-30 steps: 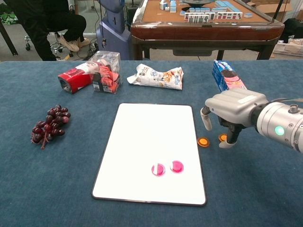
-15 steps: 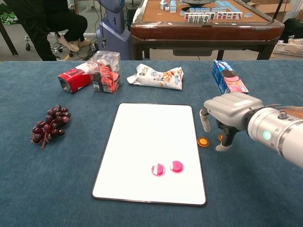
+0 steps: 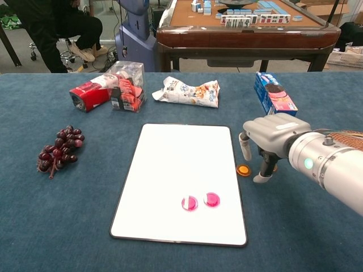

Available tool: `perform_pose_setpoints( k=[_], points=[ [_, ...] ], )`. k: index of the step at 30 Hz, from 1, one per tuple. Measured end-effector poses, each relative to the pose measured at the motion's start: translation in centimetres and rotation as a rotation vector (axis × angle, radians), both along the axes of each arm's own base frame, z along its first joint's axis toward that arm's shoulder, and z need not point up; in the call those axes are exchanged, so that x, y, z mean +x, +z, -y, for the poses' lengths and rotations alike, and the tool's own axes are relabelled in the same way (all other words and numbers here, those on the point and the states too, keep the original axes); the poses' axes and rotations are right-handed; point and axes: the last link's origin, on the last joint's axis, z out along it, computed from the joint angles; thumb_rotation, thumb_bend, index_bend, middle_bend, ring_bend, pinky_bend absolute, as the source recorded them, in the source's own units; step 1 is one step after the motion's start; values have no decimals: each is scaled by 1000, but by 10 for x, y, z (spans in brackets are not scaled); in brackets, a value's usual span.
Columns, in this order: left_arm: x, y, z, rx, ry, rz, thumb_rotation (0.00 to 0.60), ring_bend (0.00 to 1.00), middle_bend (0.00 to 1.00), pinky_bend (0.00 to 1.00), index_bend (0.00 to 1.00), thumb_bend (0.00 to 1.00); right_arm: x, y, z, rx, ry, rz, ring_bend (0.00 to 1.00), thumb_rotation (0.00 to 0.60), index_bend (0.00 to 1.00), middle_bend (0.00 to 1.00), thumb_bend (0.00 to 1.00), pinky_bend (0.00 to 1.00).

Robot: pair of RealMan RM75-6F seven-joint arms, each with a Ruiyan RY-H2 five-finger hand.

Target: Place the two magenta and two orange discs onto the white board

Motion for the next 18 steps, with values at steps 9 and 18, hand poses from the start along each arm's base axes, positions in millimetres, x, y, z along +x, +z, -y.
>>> perform_pose_setpoints(
  k=[9,18],
  points=[
    [0,0,0,-1,-1,1,600,400,471,544,348,25,3,-6,2,7,-26,30,1000,600,467,1000,112,1000],
    [0,0,0,-1,-2,1,600,400,471,544,348,26,4,-9,4,11,-57,69,1000,600,467,1000,126,1000]
  ],
)
